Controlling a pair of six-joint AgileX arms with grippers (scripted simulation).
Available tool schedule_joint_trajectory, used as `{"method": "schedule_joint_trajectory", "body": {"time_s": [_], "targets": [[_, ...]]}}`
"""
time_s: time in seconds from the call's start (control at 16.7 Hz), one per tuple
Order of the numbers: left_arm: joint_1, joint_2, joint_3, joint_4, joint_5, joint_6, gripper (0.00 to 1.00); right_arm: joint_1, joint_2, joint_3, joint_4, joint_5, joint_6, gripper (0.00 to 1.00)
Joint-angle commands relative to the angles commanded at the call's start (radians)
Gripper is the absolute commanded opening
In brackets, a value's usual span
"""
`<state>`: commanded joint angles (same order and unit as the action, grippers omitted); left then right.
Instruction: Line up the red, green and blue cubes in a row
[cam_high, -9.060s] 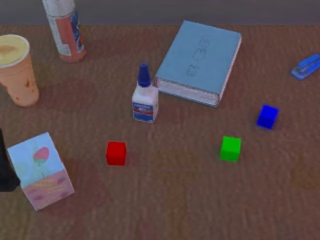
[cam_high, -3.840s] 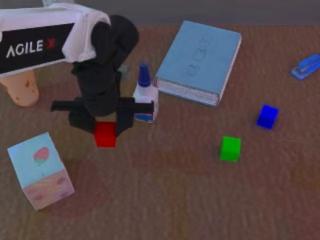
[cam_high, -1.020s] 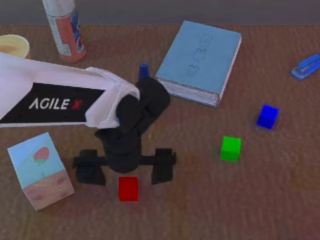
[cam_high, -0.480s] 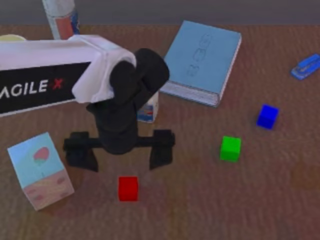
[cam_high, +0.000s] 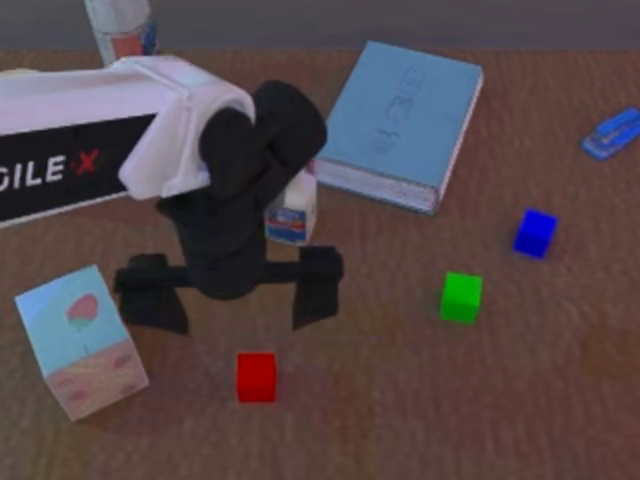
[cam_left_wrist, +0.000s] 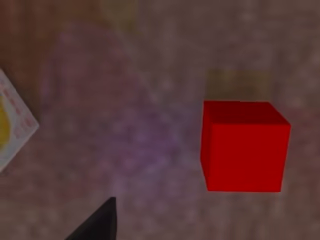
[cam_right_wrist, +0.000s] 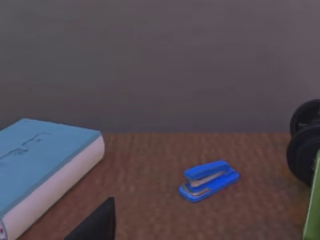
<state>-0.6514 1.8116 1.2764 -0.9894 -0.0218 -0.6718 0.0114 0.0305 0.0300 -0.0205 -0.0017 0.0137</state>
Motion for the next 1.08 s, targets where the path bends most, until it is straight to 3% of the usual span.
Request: {"method": "schedule_joint_trajectory", "body": {"time_s": [0.24,0.48,1.08], "targets": [[0.085,-0.169,-0.137,0.093,-0.007,0.010,1.00,0.055,0.188,0.176,-0.114,-0.002,0.076,1.00],[0.222,-0.485,-0.373,0.251,-0.012,0.056,1.00,0.136,0.542,0.452,-0.296,0.001,0.193,1.00],[0.559,-1.421,-1.049,0.725,-0.008,0.405,1.00,0.369,1.601,1.196,-0.823,0.005,0.517,1.00]]}}
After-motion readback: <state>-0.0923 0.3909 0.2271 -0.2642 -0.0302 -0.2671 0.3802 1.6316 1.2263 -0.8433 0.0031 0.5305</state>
